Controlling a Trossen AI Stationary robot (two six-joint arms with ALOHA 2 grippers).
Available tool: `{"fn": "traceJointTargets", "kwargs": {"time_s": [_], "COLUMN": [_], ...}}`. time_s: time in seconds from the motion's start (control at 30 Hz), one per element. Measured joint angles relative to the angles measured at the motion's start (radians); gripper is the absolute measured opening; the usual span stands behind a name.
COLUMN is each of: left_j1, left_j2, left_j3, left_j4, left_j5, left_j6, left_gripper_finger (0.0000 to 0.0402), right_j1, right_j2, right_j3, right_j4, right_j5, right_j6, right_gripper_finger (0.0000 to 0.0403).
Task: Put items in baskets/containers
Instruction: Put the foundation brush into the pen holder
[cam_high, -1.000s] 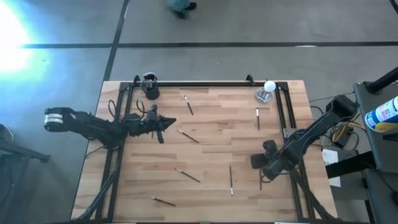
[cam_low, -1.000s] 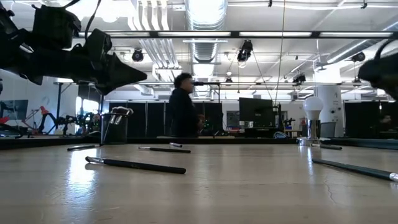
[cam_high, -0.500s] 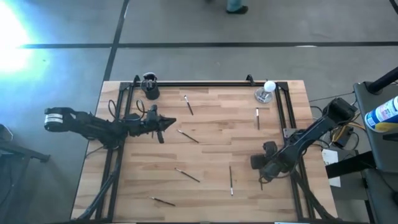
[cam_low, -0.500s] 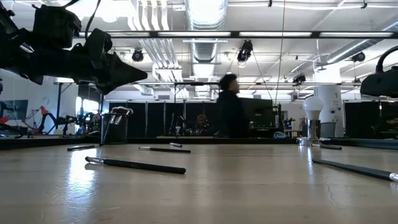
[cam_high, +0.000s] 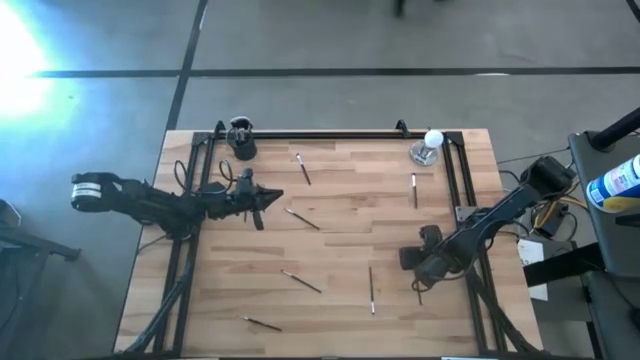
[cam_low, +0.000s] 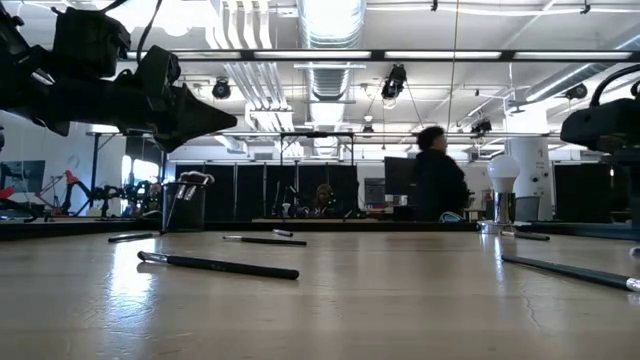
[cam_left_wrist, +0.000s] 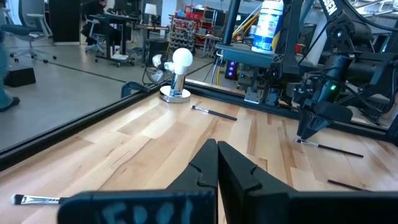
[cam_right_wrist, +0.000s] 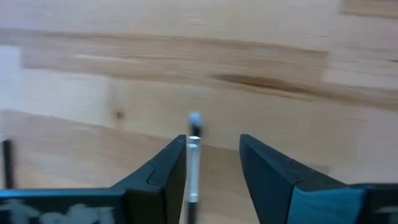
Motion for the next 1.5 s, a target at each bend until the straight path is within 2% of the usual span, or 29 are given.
{"fn": "traceJointTargets", "kwargs": {"time_s": [0.13, 0.3, 0.43, 0.67, 0.8, 0.93, 1.1, 1.2, 1.3, 1.5], "left_j1": [-0.001, -0.001, -0.001, 0.000, 0.000, 0.001, 0.000, 0.000, -0.013, -0.093], "left_j2": [0.000, 0.000, 0.000, 0.000, 0.000, -0.001, 0.000, 0.003, 0.037, 0.209], "left_j3": [0.000, 0.000, 0.000, 0.001, 0.002, 0.025, 0.066, 0.092, 0.115, 0.188], "left_j4": [0.000, 0.000, 0.000, -0.006, -0.010, -0.013, -0.072, -0.138, -0.123, 0.073], "left_j5": [0.000, 0.000, 0.000, 0.000, -0.012, -0.038, -0.030, -0.030, -0.031, -0.029], "left_j6": [-0.003, -0.003, -0.015, -0.023, -0.052, -0.121, -0.157, -0.188, -0.205, -0.202], "left_gripper_finger": [0.0003, 0.0003, 0.0003, 0.0003, 0.0003, 0.0003, 0.0009, 0.0038, 0.0074, 0.0130], "right_j1": [-0.028, -0.058, -0.064, -0.065, -0.066, -0.066, -0.093, -0.148, -0.234, -0.453], "right_j2": [0.020, 0.060, 0.081, 0.088, 0.076, 0.017, -0.089, -0.150, -0.202, -0.257], "right_j3": [0.000, 0.006, 0.008, 0.028, 0.039, 0.049, 0.030, -0.015, -0.082, -0.199], "right_j4": [0.058, 0.057, 0.060, 0.072, 0.099, 0.100, 0.185, 0.370, 0.604, 1.085], "right_j5": [0.023, 0.019, 0.009, 0.024, 0.036, 0.144, 0.349, 0.370, 0.305, 0.023], "right_j6": [-0.053, -0.085, -0.120, -0.207, -0.290, -0.394, -0.659, -0.915, -1.182, -1.604], "right_gripper_finger": [0.0147, 0.0128, 0.0097, 0.0020, 0.0010, 0.0009, 0.0009, 0.0009, 0.0008, 0.0008]}}
